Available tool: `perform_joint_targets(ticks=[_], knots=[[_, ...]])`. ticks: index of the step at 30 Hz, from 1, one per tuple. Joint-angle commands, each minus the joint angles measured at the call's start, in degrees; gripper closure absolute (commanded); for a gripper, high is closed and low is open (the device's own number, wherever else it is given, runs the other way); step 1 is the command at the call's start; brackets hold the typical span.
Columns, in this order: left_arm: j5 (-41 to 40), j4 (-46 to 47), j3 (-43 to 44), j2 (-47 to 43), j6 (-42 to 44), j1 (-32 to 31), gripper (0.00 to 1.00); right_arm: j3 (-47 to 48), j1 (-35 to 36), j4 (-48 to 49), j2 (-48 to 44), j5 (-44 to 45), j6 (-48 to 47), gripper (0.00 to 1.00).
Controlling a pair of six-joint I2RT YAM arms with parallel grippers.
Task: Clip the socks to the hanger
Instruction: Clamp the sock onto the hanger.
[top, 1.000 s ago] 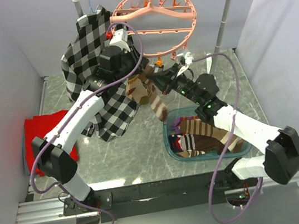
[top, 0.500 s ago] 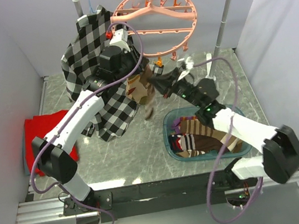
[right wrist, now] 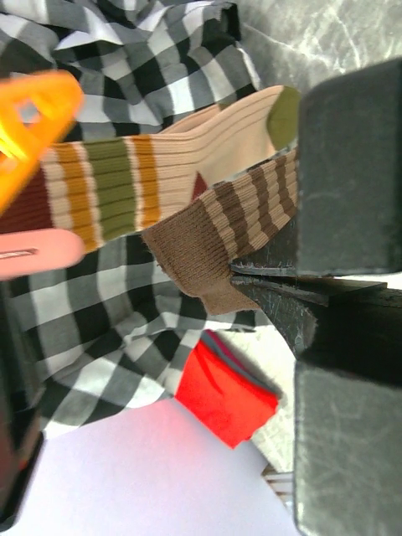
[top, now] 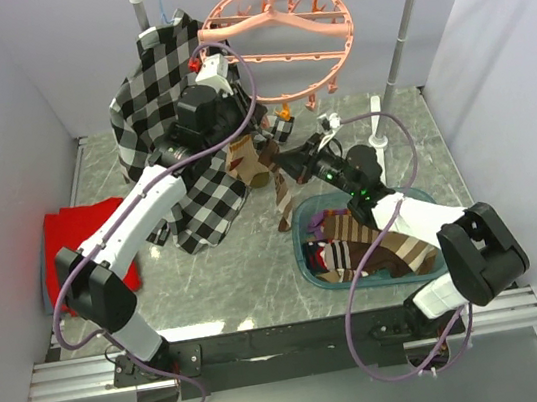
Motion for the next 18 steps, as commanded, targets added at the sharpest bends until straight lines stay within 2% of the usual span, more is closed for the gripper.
perform_joint_targets(ticks=[1,18], knots=[[0.01,3.30,-0.48,-3.00,1.09,-0.19,0.85,0.34,-1.37,6.71,-1.18,-1.57,2.86,1.00],[1.07,1.63,0.22,-2.48,1.53,-0.19,0.85,2.80,-3.12,9.88,0.57,-2.19,6.12,1.00]])
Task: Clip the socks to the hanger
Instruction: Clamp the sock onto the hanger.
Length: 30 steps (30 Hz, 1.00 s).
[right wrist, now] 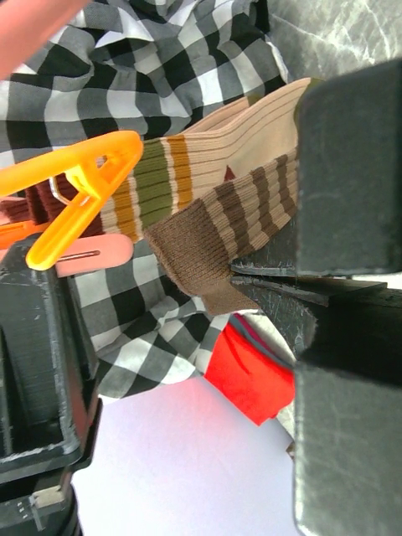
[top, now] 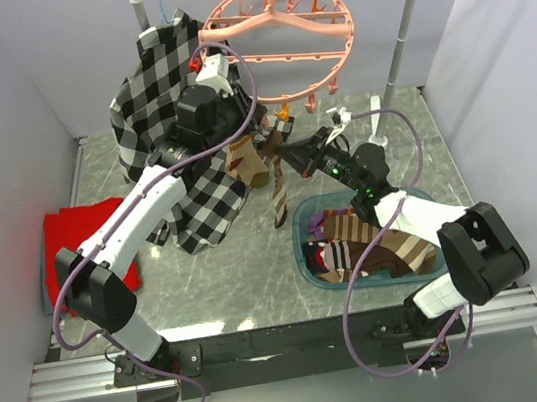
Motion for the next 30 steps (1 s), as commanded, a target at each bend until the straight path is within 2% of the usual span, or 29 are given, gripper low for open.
perform_joint_targets(ticks=[1,30], knots=[[1.04,1.22,0.53,-2.26,0.59,-0.11,0.85,2.95,-0.63,4.53,0.53,-0.29,1.03,1.00],[2.54,0.69,0.00,-3.23,-0.02,-0.11,0.85,4.53,-0.81,4.00,1.41,-0.11,1.38,1.00]])
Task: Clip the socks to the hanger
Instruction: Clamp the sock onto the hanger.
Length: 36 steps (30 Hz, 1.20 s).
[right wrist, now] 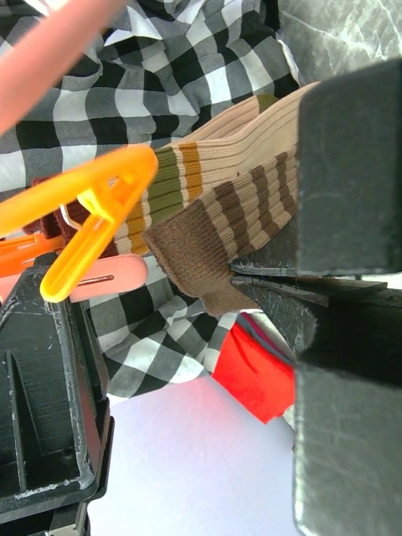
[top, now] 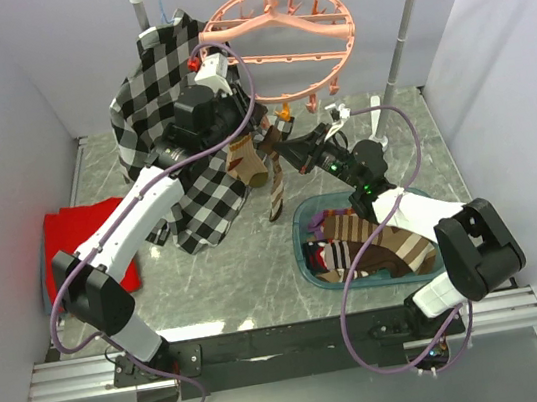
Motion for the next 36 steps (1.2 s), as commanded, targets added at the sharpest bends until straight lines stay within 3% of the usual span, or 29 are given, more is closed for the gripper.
perform_joint_targets(ticks=[1,36], knots=[[0.90,1.13,0.00,-2.26,0.11,-0.19,0.85,2.90,-0.39,2.99,-0.16,0.13,0.33,1.00],[2.83,1.04,-0.44,-2.09,0.46,-0.11,0.83,6.06,-1.18,5.01,1.51,-0.48,2.70,1.00]])
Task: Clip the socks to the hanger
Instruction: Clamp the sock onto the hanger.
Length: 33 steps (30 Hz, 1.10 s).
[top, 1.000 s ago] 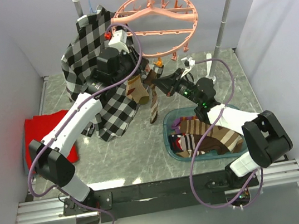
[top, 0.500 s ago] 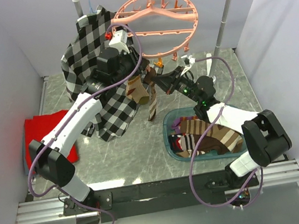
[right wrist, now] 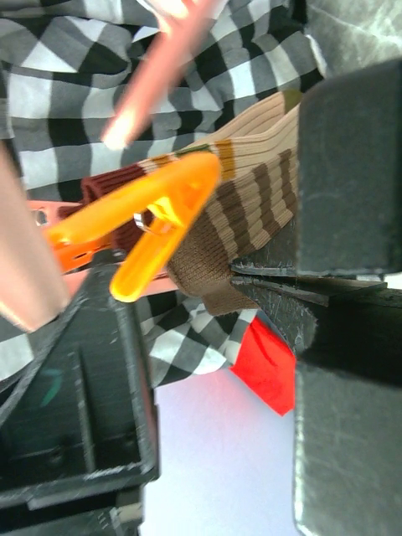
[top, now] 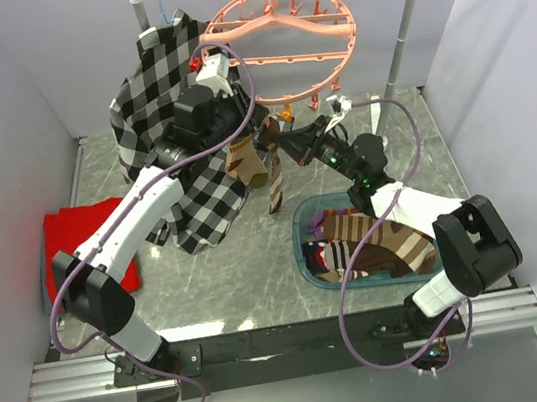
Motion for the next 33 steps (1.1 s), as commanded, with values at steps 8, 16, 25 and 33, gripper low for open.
perform_joint_targets(ticks=[8,16,25,33], knots=[[2.14,1.98,-0.24,-2.17,-0.26,-0.11,0.82,3.31,-0.79,4.84,0.37,-0.27,1.55,1.00],[2.40,2.24,-0.68,-3.06,-0.88,-0.19,0.81,3.84,-0.88,4.49,1.25,-0.09,1.55,1.00],[3.46,2.07,-0.68,-2.88,-1.32,-0.11,0.81,4.63,-1.23,4.31,1.17,0.26,1.90,1.00],[1.97,2.07,-0.95,-2.79,-0.70,-0.19,0.57,5.68,-1.23,3.61,1.07,-0.53,1.90,1.00]])
